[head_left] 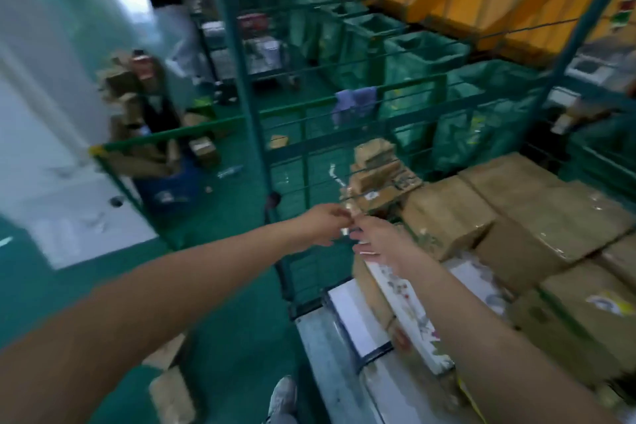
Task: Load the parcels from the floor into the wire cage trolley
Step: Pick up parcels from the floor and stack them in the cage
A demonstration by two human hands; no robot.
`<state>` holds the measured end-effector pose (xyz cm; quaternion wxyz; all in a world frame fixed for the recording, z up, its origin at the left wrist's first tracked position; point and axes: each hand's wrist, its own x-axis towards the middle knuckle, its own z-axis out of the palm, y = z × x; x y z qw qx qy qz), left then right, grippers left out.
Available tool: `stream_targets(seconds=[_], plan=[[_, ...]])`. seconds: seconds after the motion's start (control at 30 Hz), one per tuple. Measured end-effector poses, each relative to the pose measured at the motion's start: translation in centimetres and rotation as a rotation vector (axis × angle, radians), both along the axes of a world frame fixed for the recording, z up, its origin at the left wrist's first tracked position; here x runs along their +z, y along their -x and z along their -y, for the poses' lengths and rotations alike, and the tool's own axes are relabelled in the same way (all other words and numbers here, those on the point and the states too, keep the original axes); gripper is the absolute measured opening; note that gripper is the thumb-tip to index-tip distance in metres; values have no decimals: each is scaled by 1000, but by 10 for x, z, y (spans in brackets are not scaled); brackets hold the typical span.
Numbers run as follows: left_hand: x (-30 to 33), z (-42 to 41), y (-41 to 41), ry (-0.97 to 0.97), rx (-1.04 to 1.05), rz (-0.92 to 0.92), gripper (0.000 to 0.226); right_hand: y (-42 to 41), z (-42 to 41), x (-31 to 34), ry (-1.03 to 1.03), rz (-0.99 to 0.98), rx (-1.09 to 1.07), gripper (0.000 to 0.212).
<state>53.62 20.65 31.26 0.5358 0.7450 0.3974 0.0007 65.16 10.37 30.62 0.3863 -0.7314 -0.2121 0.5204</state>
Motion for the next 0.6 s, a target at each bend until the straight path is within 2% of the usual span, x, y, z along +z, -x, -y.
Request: stream_targets(seconds=[0.13, 0.37, 0.6], plan=[[2, -2, 101, 18, 221, -14, 20, 76, -23, -8, -3, -13, 190, 40], [-15, 10, 284, 91, 660, 14, 12, 228, -66, -28, 14, 6, 581, 48], [-46, 66, 489, 163, 1069, 27, 18, 414, -70, -42, 61, 20, 938, 38]])
